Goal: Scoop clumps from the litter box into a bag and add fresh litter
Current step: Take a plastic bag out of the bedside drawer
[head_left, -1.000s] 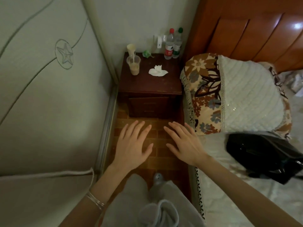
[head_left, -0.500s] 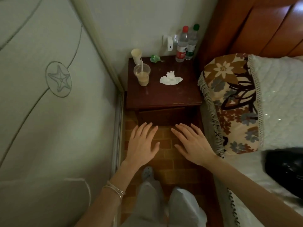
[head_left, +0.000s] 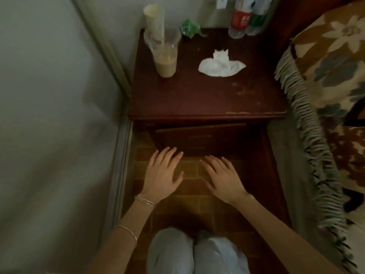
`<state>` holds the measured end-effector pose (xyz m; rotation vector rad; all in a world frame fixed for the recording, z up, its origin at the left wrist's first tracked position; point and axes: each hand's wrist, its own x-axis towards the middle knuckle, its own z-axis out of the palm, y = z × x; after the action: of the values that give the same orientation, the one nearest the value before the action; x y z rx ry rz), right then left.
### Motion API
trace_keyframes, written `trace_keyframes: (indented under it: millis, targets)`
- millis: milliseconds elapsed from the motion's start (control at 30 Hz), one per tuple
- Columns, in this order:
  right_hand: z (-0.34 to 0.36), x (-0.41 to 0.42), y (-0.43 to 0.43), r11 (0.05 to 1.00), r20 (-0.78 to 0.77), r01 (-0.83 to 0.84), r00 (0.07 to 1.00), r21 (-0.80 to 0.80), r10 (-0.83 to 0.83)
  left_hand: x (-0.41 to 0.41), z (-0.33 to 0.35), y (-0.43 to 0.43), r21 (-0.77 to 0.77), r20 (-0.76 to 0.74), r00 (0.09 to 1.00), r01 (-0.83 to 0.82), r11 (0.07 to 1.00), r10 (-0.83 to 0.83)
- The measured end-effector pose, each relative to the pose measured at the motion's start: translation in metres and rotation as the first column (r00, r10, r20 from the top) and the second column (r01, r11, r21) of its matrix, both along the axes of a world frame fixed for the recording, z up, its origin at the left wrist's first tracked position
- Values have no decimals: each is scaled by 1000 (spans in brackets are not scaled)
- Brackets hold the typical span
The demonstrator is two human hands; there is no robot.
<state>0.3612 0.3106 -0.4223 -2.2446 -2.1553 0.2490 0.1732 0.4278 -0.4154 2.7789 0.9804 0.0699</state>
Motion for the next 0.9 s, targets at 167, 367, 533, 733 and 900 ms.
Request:
trace_keyframes:
  millis: [167,367,533,733,900]
  targets:
    - [-132,25,25,999,27,-23,999,48,22,17,-126,23,47,-22,999,47,998,-46]
    - [-264,52,57,994,82,-34,996,107,25,37,-252,47,114,31,998,43,993,-47]
    - [-323,58,77,987,106,-55,994,150,39,46,-308,58,143,3,999,47,989,-47]
    - [-325,53,86,960,-476,272,853,61,-211,45,-303,59,132,29,998,48,990,-52]
    - [-323,47,112,748,-912,558,-36,-358,-409,43,-308,68,166,32,998,52,985,-58]
